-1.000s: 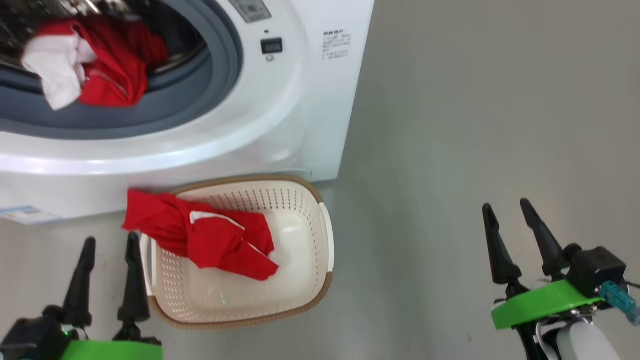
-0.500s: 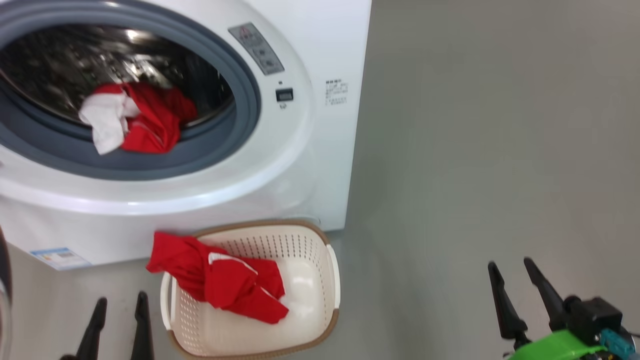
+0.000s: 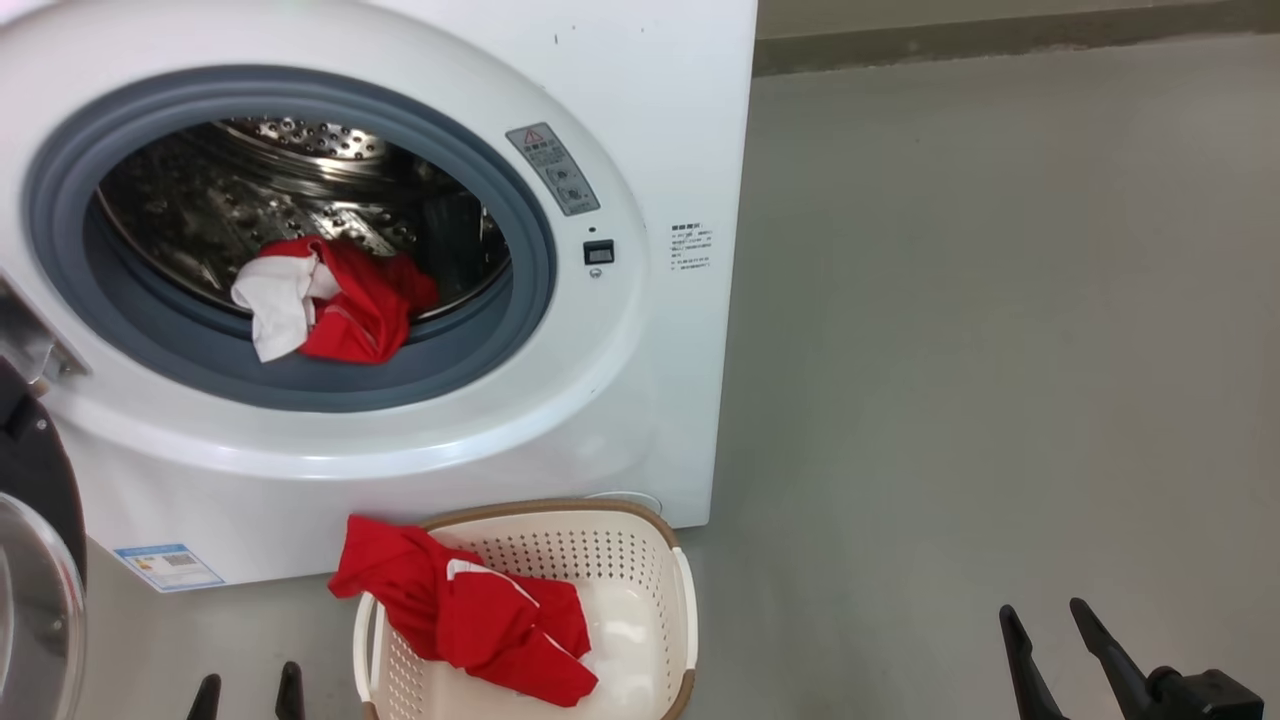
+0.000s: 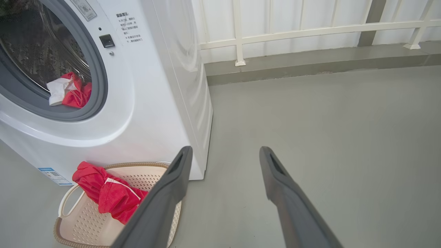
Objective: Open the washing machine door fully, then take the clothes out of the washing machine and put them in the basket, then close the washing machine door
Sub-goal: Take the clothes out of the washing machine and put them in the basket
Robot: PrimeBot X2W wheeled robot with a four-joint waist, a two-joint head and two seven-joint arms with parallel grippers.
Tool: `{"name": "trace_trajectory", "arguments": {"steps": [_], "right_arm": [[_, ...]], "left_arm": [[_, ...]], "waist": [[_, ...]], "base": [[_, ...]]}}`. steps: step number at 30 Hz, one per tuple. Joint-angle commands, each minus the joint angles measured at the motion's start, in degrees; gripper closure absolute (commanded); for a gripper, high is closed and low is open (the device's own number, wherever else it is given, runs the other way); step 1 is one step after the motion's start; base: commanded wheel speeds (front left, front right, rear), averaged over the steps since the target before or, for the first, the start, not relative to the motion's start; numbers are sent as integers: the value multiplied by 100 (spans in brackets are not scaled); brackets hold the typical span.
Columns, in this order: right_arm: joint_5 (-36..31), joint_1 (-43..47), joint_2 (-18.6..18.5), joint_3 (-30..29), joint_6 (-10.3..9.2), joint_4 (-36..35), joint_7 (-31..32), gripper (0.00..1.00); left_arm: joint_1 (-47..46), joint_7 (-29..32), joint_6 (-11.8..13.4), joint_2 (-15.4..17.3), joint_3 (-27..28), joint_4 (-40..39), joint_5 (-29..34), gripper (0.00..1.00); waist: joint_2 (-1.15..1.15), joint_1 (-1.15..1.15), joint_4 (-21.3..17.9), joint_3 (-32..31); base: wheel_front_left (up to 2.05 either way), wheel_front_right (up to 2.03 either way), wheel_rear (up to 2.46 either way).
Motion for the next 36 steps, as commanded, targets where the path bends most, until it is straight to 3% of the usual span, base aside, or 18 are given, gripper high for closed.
{"name": "trace_trajectory", "arguments": {"steps": [1,19,29,36], "right_arm": [[49,-61,-111,74,28,-146,-37,0],[36,-153,-43,51,28,-196,-37,0],[-49,-708,116,128,28,-292,-37,0],[-46,-1206,200,240,28,-337,-37,0]], "left_arm": [[-51,-29,-32,56,188,-163,44,0],[-338,-29,-32,55,80,-174,138,0],[-2050,-29,-32,156,-138,557,368,0],[-3548,-29,-32,504,-90,1422,436,0]], "waist": [[0,0,13,-20],[0,0,41,181],[0,0,-128,1085],[0,0,-449,1829]], "base": [[0,0,0],[0,0,0],[0,0,0],[0,0,0]]}}
